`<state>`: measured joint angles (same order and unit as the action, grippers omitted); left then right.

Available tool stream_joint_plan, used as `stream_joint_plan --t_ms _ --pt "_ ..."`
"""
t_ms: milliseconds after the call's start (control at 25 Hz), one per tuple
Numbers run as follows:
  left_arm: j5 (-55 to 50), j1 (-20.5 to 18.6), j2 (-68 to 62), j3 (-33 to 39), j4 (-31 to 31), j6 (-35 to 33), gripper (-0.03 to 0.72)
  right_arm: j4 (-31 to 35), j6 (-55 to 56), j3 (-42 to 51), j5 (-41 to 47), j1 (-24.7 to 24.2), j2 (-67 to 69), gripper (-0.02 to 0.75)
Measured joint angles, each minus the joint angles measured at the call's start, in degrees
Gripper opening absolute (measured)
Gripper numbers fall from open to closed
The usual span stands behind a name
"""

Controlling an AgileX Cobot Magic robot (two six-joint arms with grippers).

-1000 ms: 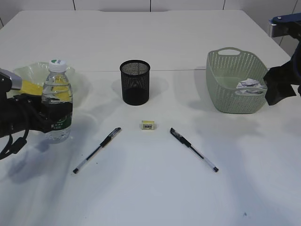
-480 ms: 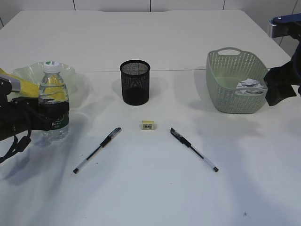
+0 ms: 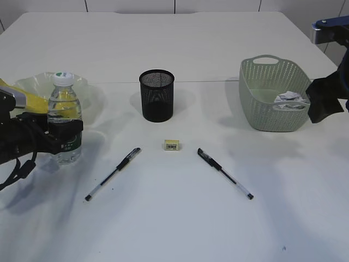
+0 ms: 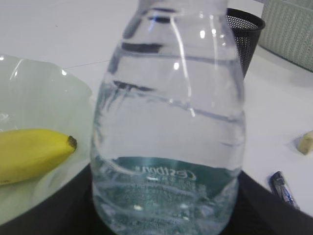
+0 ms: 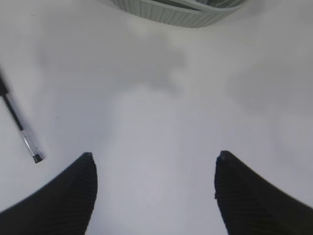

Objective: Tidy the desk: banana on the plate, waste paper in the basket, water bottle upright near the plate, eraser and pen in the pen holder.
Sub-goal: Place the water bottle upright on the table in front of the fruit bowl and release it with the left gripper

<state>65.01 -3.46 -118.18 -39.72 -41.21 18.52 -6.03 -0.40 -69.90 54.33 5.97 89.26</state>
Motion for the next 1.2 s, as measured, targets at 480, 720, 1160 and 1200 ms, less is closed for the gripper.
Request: stream_joint_plan --t_ms 480,720,1160,1200 --pt "0.00 0.00 0.00 0.00 -0.28 -0.09 0.502 -0.21 0.10 0.00 0.66 0.00 0.00 0.558" --pt "0.00 0.00 0.00 0.00 -1.15 -0.09 0.517 -0.29 0.40 0.00 0.66 0.00 0.00 0.558" --pt "0.49 -0.61 0.00 1.47 -1.52 -0.09 0.548 -0.29 0.40 0.00 0.81 0.00 0.00 0.558" --pt "0.49 -0.87 0.00 1.99 -1.52 -0.09 0.556 -0.29 0.40 0.00 0.81 0.00 0.00 0.558"
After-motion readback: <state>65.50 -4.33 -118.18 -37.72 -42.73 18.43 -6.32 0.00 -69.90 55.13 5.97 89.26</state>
